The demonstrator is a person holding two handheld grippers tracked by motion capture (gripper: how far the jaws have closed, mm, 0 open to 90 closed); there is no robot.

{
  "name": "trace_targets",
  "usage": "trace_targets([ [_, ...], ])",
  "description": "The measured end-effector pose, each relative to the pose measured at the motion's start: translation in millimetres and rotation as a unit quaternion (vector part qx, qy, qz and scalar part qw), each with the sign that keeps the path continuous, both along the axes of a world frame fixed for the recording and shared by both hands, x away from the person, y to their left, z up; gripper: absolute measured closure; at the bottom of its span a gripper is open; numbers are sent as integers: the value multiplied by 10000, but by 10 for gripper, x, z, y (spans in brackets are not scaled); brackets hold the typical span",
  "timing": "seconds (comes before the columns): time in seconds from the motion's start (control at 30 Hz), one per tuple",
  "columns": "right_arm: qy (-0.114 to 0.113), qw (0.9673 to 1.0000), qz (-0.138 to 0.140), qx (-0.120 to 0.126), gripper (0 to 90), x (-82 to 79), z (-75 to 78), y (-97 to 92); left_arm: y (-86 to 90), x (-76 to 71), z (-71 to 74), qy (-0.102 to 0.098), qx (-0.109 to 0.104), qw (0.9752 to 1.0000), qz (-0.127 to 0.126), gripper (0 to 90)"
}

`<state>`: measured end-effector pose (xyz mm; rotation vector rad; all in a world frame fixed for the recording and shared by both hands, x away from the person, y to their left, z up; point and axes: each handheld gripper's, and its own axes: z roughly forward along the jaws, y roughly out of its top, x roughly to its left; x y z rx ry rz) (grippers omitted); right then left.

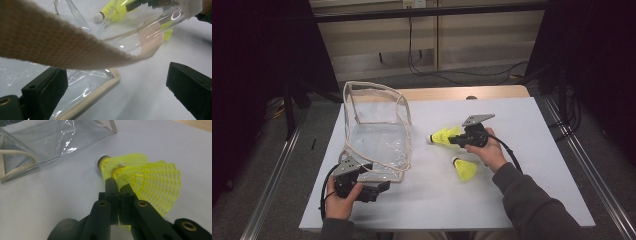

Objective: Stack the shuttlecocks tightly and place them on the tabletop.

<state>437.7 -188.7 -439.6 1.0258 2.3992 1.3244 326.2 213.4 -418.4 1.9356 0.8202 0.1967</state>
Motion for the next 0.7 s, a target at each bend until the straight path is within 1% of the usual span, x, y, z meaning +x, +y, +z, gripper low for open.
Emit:
trace_targets([
  [0.7,-2,10000,29,-16,880,19,-28,53,1,1,-1,-2,-9,10000,-2,38],
])
